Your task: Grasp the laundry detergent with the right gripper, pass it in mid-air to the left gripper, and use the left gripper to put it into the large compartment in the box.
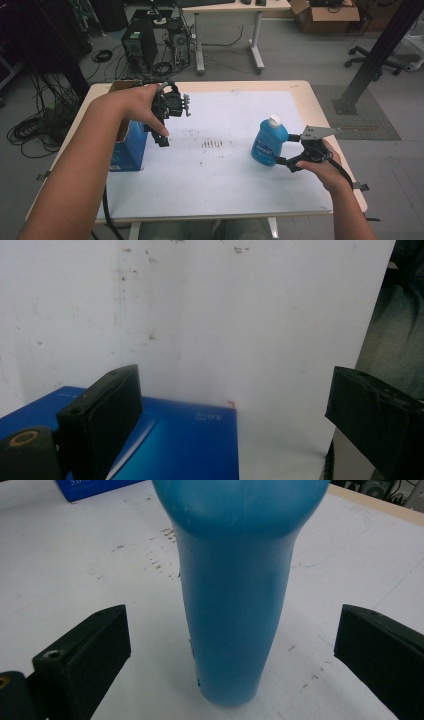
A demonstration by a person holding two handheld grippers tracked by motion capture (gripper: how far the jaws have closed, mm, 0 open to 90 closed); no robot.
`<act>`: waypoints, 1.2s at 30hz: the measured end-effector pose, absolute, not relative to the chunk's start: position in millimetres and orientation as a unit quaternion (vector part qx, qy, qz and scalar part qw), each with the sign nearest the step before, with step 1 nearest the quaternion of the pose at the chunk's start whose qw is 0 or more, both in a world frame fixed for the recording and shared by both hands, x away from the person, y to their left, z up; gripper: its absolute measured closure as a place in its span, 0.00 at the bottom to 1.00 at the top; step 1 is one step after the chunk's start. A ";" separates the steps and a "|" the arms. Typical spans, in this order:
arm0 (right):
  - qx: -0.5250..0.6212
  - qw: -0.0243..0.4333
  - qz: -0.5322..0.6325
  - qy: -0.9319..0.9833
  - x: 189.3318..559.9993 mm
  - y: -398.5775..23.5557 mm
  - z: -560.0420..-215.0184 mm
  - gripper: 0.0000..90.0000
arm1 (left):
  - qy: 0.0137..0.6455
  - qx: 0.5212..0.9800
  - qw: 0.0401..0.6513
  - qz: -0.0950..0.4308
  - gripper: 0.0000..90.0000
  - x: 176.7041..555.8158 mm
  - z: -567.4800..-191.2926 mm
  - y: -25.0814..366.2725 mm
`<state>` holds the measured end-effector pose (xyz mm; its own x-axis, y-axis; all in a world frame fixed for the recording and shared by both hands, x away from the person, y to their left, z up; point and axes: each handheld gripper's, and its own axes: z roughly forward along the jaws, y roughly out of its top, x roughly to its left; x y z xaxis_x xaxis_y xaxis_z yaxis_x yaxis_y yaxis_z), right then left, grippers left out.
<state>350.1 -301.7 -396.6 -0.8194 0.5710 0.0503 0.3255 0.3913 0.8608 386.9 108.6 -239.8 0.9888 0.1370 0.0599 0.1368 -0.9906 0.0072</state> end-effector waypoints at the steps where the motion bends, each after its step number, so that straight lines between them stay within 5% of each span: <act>1: 0.273 0.126 0.483 0.822 350.2 -301.0 -398.6 0.02 | 0.069 0.997 0.003 0.031 0.09 386.8 -240.2 108.5; 36: 0.318 0.166 0.520 0.775 357.2 -274.6 -436.1 0.01 | 0.064 0.997 0.012 0.034 0.08 382.4 -241.7 108.5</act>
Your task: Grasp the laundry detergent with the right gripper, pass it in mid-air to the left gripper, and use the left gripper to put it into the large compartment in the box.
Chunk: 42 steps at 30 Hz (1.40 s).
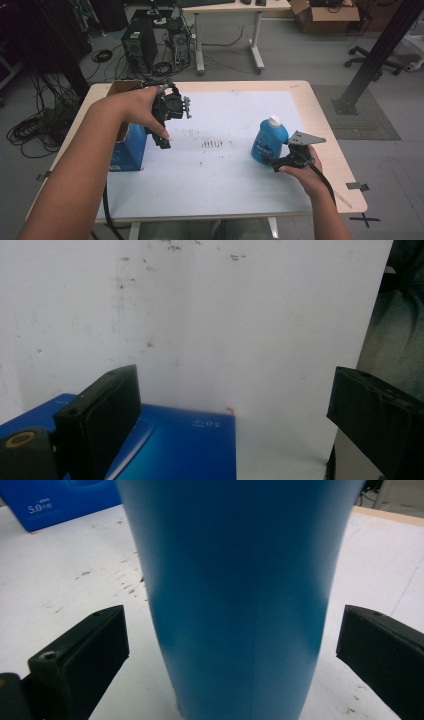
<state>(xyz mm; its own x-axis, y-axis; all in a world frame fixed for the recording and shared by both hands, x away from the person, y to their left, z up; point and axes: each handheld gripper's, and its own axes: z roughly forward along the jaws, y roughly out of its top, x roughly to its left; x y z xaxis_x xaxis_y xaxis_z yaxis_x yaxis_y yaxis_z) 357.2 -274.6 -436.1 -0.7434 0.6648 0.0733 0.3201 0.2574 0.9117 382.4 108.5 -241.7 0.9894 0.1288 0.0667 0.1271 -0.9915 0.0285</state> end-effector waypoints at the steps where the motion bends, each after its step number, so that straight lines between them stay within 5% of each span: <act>1: 0.320 0.167 0.521 0.774 357.5 -274.5 -436.4 0.00 | 0.064 0.997 0.013 0.035 0.08 382.3 -241.7 108.9; 42: 0.314 0.210 0.534 0.756 356.0 -268.5 -443.3 0.29 | 0.062 0.997 0.011 0.036 0.08 383.3 -243.9 107.7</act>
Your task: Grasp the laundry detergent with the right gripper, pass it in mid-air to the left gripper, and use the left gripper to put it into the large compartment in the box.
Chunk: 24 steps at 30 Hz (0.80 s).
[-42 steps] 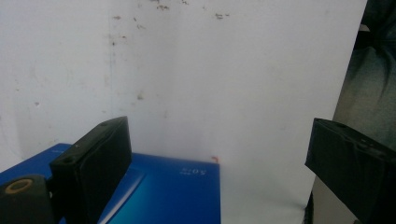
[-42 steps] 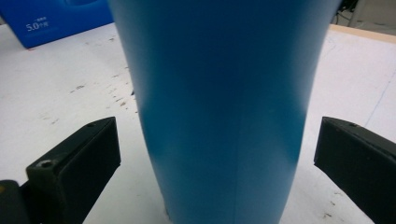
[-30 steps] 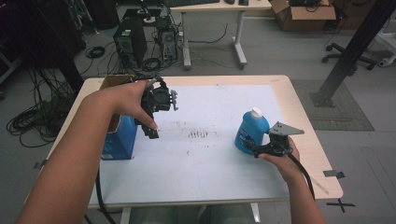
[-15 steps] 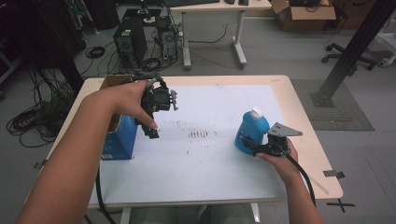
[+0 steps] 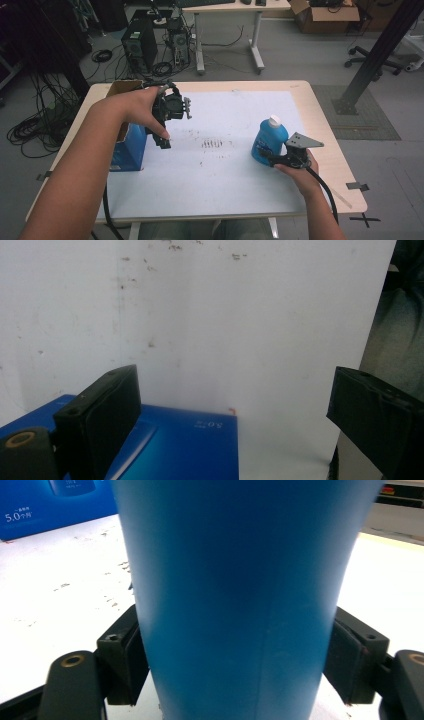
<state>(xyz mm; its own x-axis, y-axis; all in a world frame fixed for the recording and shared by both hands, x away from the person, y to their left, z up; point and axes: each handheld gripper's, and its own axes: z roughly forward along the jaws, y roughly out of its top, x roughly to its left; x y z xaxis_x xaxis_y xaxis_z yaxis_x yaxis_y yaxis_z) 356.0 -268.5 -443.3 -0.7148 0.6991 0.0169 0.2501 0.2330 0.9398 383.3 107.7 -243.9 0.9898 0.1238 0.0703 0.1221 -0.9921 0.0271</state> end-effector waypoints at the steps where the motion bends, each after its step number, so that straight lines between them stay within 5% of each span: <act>1: 0.313 0.210 0.535 0.756 355.9 -268.3 -443.4 0.30 | 0.062 0.997 0.012 0.036 0.08 383.2 -243.9 107.8; 24: 0.293 0.205 0.550 0.755 354.1 -267.9 -444.4 0.48 | 0.064 0.997 0.015 0.035 0.08 383.7 -245.9 107.6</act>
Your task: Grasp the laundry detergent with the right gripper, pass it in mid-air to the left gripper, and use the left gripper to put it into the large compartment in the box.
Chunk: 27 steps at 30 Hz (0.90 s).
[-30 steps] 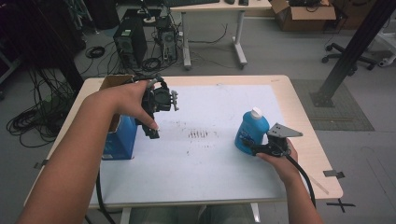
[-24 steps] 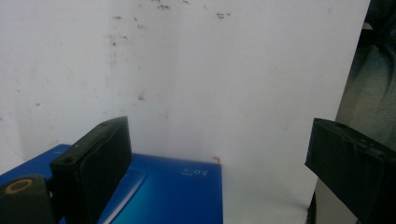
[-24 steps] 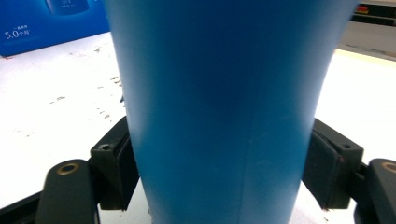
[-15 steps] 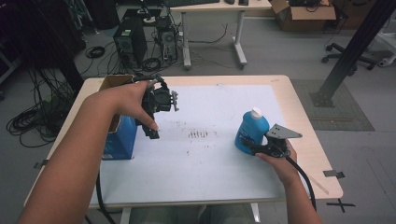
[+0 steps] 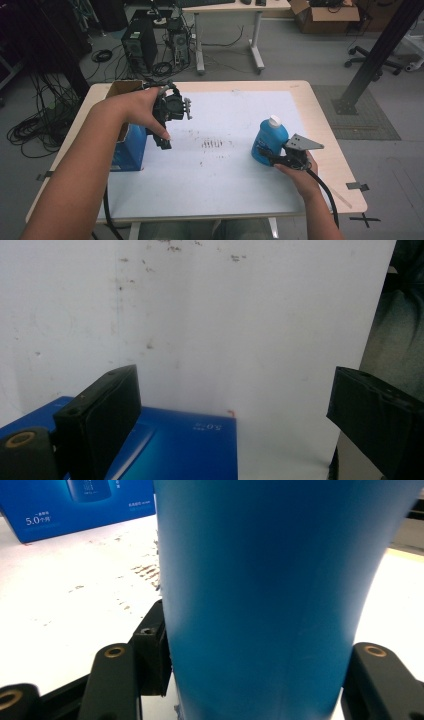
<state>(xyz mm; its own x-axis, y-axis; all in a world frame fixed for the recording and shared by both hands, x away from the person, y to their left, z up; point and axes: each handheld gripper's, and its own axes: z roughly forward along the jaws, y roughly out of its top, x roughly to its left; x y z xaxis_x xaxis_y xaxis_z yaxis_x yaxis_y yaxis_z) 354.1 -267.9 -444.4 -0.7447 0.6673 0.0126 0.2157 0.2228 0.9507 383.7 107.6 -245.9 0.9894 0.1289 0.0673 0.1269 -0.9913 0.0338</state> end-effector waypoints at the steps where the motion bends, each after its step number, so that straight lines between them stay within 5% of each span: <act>1: 0.292 0.204 0.550 0.755 354.4 -268.3 -444.2 0.48 | 0.064 0.997 0.015 0.035 0.08 384.0 -246.1 107.8; 27: 0.249 0.202 0.561 0.763 352.1 -274.7 -389.1 0.51 | 0.063 0.997 0.017 0.032 0.08 384.6 -243.8 104.9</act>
<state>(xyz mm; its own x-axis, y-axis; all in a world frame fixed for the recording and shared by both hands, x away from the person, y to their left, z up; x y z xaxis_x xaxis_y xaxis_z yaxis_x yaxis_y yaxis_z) 352.1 -274.7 -389.1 -0.7939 0.6074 -0.0296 0.1531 0.2468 0.9569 384.6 104.9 -243.8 0.9902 0.1261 0.0609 0.1239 -0.9916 0.0373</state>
